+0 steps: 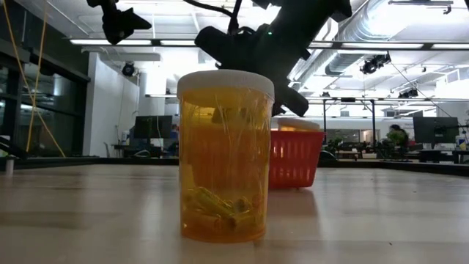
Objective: Pick and place pill bottles into a basket
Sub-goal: Put the white pill bottle into the red basket, then put the orange pill bottle into the red basket
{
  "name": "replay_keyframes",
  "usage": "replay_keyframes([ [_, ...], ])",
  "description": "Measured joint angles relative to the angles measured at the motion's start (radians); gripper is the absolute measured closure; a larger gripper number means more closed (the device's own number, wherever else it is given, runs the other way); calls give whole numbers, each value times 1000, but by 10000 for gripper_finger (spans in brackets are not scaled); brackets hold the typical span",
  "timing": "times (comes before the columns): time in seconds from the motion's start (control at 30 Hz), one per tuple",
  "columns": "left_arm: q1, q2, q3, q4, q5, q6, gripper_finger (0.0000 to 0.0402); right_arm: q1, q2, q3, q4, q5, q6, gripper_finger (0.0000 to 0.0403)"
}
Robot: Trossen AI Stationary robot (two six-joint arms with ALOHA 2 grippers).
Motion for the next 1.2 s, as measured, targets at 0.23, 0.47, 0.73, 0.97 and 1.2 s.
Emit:
replay_keyframes([
  [0.23,0,0,0,0,-12,18,76,-6,0,0,4,-54,0,186],
  [0.47,0,0,0,0,-25,26,76,-23,-1,0,6,-101,-18,154],
  [0.73,0,0,0,-6,-29,26,76,-58,-52,0,5,-101,-83,147],
  [0.97,0,0,0,-38,-34,26,76,-81,-83,1,10,-277,-91,147],
  [1.2,0,0,0,-53,-45,31,76,-46,-140,10,-30,-382,-64,147],
])
